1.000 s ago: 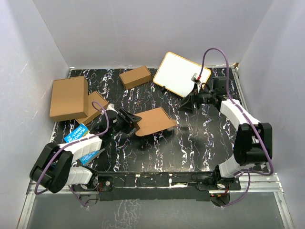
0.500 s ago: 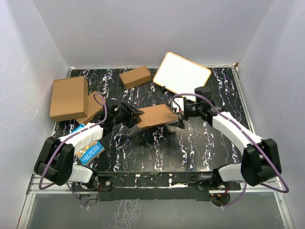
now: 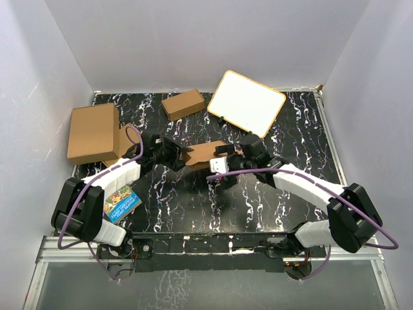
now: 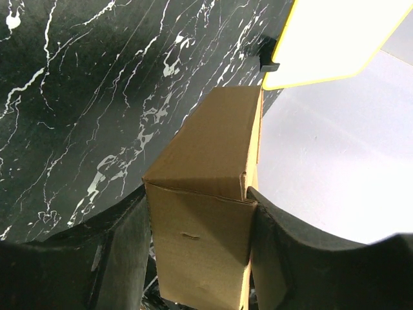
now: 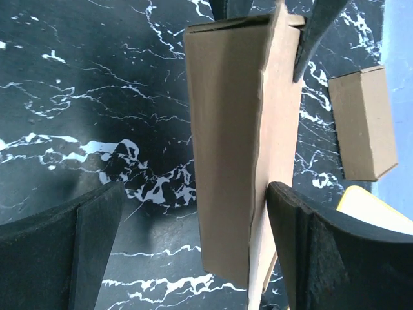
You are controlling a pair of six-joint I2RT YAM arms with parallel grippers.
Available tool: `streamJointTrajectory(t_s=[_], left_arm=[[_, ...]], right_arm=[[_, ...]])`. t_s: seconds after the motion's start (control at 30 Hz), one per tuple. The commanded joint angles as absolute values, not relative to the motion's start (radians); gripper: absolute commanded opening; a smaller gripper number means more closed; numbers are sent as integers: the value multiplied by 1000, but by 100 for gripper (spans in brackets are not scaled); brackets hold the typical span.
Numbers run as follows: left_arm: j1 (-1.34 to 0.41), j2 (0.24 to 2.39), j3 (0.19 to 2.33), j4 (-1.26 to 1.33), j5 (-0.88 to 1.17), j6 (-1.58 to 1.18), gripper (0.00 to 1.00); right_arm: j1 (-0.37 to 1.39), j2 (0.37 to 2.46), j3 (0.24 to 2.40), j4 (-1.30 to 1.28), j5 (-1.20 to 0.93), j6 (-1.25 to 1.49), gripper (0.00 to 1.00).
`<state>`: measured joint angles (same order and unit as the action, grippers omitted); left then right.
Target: Fold the paper box
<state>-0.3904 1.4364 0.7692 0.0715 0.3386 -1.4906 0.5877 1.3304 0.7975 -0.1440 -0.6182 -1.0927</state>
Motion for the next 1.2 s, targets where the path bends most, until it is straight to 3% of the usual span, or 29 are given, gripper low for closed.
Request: streamJointTrajectory(t_s=[0.0,0.3,0.57,0.73,0.87,1.0,1.17], left_arm=[[-379,1436,810,69,392,-1537,38],[-373,1445,803,100,423,-1557,39],[-371,1452,797,139,447,-1564,41],[-368,1450,780,175,461,-1577,46],[-366,1450,767,204,473,-1588,60],[-361,1444,766,211,476,-1585,74],[-351,1398,768,160,449,-1549,84]], right_arm=[[671,1336,742,145,-390,-1074,100],[754,1376,652,396,-185,-1098,89],[765,1390,637,430,-166,-1109,69],[766,1385,641,428,-160,-1096,50],[765,1381,651,413,-160,-1079,42],[763,1376,657,407,-153,-1056,41],[741,1364,684,360,-192,-981,40]])
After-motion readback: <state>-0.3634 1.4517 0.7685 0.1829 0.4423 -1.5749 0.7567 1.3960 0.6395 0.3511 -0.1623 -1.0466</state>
